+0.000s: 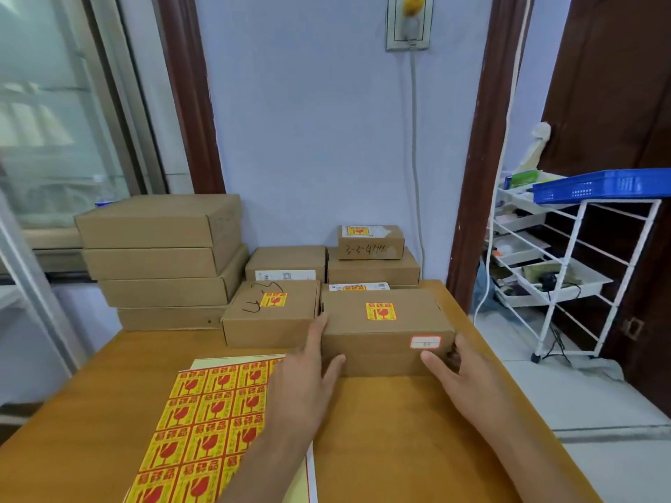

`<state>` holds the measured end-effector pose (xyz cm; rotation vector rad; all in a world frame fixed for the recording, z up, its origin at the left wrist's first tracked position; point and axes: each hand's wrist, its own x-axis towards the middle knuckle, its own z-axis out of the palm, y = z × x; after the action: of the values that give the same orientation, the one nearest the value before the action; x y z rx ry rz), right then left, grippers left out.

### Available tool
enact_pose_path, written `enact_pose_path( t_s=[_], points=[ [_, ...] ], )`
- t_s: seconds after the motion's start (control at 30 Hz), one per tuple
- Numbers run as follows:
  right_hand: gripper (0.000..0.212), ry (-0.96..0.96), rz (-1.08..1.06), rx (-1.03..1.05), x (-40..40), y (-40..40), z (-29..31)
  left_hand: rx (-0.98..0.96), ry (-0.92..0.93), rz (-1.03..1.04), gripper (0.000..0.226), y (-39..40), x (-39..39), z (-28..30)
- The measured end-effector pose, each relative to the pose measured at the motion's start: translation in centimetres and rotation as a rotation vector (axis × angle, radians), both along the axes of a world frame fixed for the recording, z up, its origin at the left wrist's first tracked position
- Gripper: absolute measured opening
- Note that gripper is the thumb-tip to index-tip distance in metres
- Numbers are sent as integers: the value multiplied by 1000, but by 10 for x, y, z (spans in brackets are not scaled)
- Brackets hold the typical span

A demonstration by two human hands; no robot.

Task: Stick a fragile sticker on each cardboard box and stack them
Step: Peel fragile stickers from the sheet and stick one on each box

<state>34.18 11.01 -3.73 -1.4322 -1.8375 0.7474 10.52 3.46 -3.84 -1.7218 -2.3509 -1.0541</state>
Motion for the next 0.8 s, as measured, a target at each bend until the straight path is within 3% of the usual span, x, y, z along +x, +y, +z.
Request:
enact_pose_path(
  t_s=[0.13, 0.27, 0.37, 0.47, 0.63, 0.8],
  points=[
    [52, 14, -14, -11, 0, -4, 4, 69, -17, -27, 53, -4, -1, 1],
    [57, 0, -35, -41, -2, -7, 6, 273, -139, 45, 47, -15, -6, 17],
    [63, 25, -58, -65, -5, -7, 9, 329, -76, 110, 23, 1, -28, 54],
    [60, 32, -65, -77, -7, -7, 10, 218, 145, 112, 14, 47, -66, 92],
    [57, -5, -89, -106, -7, 0, 10, -200, 434, -23, 43, 123, -130, 111],
    [56, -34, -98, -118, -5, 4, 9, -387, 389, -133, 61, 169, -167, 83]
  ],
)
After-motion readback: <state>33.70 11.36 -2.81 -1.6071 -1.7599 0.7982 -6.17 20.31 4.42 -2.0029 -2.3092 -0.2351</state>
